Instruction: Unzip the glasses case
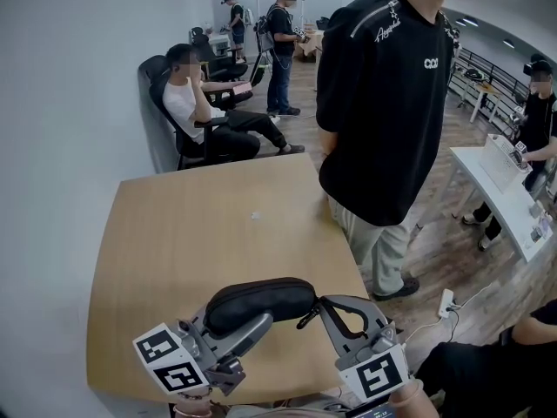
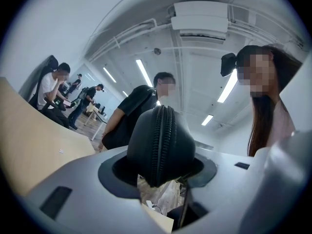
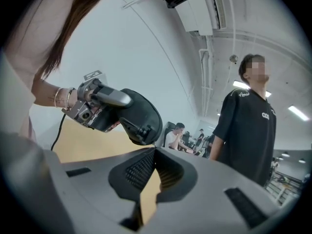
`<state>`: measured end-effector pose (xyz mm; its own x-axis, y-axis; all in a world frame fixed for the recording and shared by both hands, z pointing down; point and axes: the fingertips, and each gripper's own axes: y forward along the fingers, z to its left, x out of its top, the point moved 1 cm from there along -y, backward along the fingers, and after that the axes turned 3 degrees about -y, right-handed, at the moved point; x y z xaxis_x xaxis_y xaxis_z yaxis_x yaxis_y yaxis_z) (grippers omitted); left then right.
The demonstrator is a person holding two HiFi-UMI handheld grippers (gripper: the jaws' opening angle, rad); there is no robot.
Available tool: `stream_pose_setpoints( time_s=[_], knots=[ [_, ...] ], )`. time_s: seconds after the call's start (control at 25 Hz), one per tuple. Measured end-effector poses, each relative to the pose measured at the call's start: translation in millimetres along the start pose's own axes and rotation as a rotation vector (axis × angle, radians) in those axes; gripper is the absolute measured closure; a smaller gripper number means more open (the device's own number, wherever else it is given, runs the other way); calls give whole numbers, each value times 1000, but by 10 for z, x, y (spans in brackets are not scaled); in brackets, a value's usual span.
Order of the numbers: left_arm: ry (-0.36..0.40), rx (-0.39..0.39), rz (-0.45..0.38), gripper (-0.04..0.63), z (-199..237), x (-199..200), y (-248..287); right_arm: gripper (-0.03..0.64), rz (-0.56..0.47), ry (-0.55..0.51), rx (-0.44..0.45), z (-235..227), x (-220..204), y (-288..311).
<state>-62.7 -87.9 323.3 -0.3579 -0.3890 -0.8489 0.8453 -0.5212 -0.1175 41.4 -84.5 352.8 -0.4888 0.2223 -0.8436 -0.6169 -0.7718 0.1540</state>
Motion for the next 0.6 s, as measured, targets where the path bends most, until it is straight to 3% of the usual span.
stream_pose_setpoints(
  time_s=[0.6],
  knots=[
    [-45,-21,79,385,19,-107,32,601,12,-58,5,-51,-40,-34]
  ],
)
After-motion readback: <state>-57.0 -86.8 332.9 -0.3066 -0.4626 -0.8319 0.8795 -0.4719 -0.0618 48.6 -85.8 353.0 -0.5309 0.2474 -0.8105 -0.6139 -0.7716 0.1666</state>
